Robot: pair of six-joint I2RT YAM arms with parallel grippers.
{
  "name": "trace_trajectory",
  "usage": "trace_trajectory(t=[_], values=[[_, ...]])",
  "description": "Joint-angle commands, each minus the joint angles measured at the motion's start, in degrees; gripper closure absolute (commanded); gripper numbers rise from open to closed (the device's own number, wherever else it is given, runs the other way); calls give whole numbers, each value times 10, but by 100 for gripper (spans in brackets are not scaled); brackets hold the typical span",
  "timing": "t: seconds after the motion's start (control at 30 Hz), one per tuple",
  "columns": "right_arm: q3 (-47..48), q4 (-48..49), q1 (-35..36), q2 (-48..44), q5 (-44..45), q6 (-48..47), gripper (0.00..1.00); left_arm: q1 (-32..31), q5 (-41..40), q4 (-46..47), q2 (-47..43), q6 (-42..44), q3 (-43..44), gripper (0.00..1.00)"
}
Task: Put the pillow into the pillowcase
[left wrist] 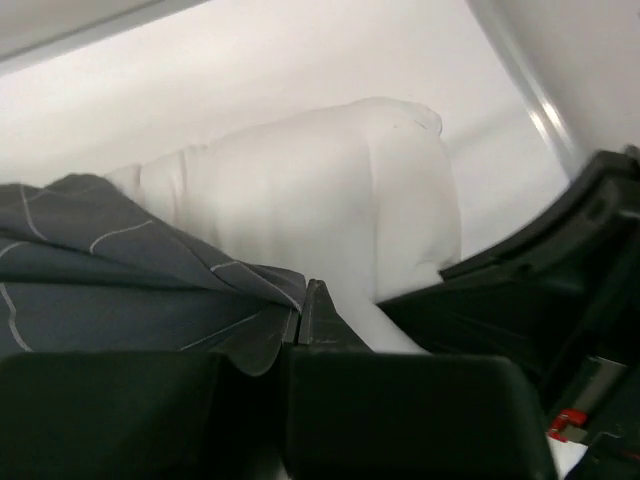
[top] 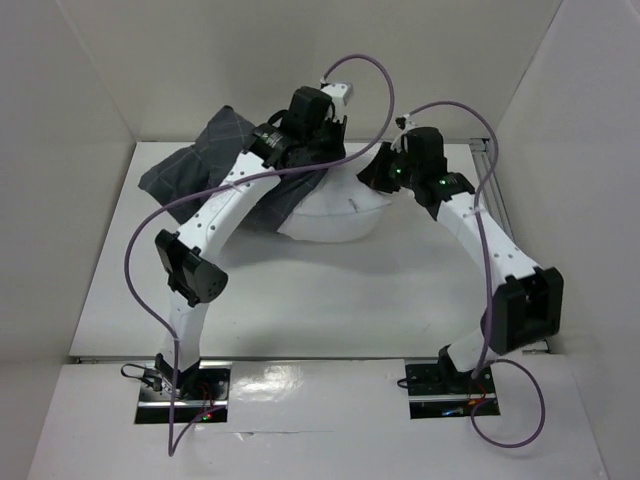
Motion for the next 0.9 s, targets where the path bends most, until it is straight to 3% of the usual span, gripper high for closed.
trace_trajectory(t=[0.0,0.1,0.13,0.3,0.33,0.37,0.4,0.43,0.47,0.53,0.7,0.87], values=[[-48,75,44,-80,-10,50,100,-32,197,130,-54,-64,-26,100],[-108,83,52,-136,33,68,100,-27,197,130,-82,-75,-77,100],[-207,96,52,-176,39,77,100,-27,202,135,-100,-87,-121,100],[-285,70,52,-218,90,70,100,-27,238,160,-111,-114,-187,100],[-290,60,46,-225,96,53,100,-27,258,160,-105,-114,-187,94],[-280,30,38,-225,103,42,92,-27,267,147,-88,-109,-168,66],[-267,10,33,-225,120,31,77,-27,267,128,-76,-101,-145,51],[-249,-11,33,-225,128,14,57,-27,267,79,-66,-92,-116,38],[-213,-51,28,-225,140,-16,36,-27,258,55,-53,-73,-57,18],[-179,-91,28,-225,168,-48,10,-11,220,2,-53,-48,0,2],[-88,-120,33,-207,162,-70,1,50,142,-5,-144,-29,-45,0],[-29,-126,98,-152,173,-70,0,162,105,-5,-240,-40,-143,13]])
